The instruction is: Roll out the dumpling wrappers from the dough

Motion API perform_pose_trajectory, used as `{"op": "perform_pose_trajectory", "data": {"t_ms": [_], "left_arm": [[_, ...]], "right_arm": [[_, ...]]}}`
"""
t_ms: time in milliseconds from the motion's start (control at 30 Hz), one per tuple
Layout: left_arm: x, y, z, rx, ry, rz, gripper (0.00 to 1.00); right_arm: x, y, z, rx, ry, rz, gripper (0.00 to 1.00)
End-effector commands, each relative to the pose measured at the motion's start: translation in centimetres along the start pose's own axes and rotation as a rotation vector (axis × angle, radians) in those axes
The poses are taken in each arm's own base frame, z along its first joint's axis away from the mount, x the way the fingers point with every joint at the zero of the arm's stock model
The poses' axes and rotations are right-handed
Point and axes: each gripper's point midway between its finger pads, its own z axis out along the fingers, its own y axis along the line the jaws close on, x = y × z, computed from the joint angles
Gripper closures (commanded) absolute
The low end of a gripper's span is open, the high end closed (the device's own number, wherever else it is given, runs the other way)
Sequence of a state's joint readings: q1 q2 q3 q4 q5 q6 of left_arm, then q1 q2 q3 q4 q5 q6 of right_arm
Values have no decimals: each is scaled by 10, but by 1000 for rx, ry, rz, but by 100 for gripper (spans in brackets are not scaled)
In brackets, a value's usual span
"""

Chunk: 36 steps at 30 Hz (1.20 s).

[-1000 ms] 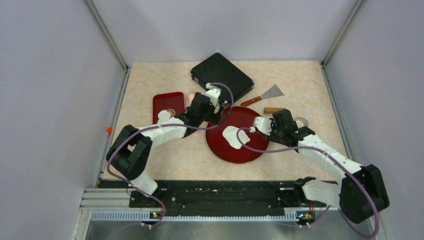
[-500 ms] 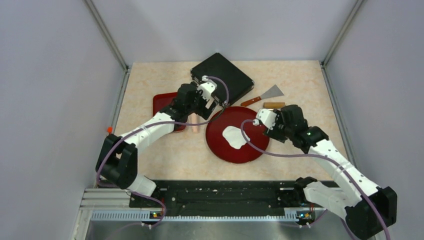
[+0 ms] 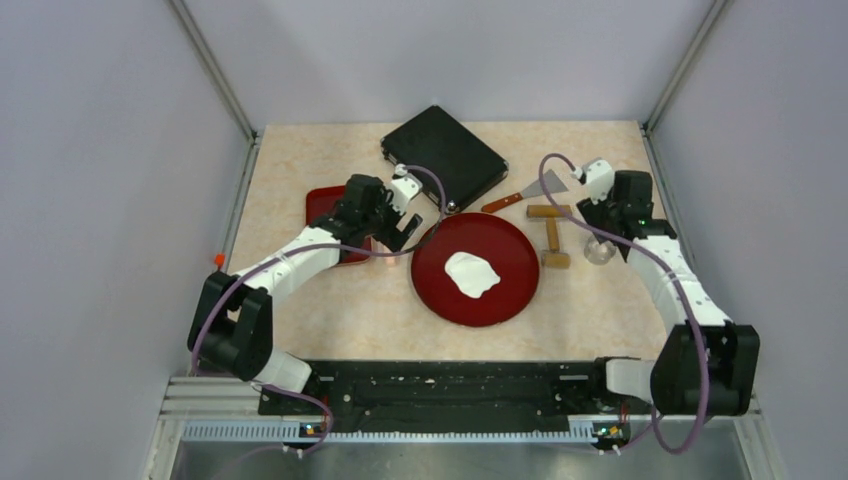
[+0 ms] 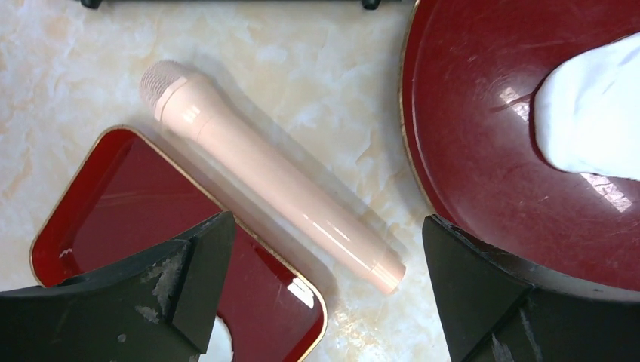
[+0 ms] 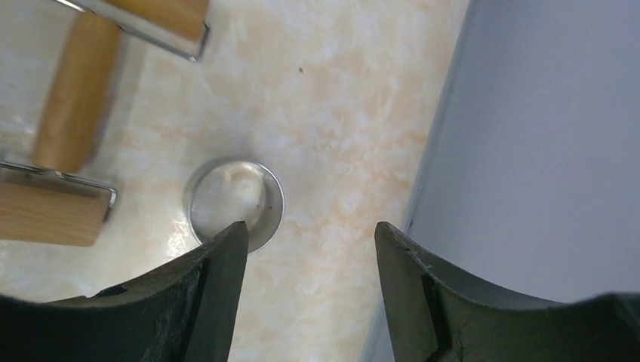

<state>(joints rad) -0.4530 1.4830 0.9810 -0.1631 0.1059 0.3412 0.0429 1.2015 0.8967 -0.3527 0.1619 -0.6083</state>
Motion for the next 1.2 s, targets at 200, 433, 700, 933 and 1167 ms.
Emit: {"op": "perform_pose_trajectory", "data": {"t_ms": [200, 433, 700, 933, 1167], "left_arm": [[7, 2, 1, -3, -3, -69, 1], [13, -8, -4, 37, 8, -95, 1], [14, -9, -1, 37, 2, -109, 1], [-4, -2, 7, 32, -30, -71, 1], [-16, 4, 22, 23, -52, -89, 1]], "right_arm": [[71, -7, 49, -121, 198, 167, 36], [99, -4, 82, -220, 293, 254, 50], [96, 5, 89, -272, 289, 290, 100], [12, -4, 32, -338, 50, 237, 100], [-93, 92, -37, -521, -230, -17, 100]]}}
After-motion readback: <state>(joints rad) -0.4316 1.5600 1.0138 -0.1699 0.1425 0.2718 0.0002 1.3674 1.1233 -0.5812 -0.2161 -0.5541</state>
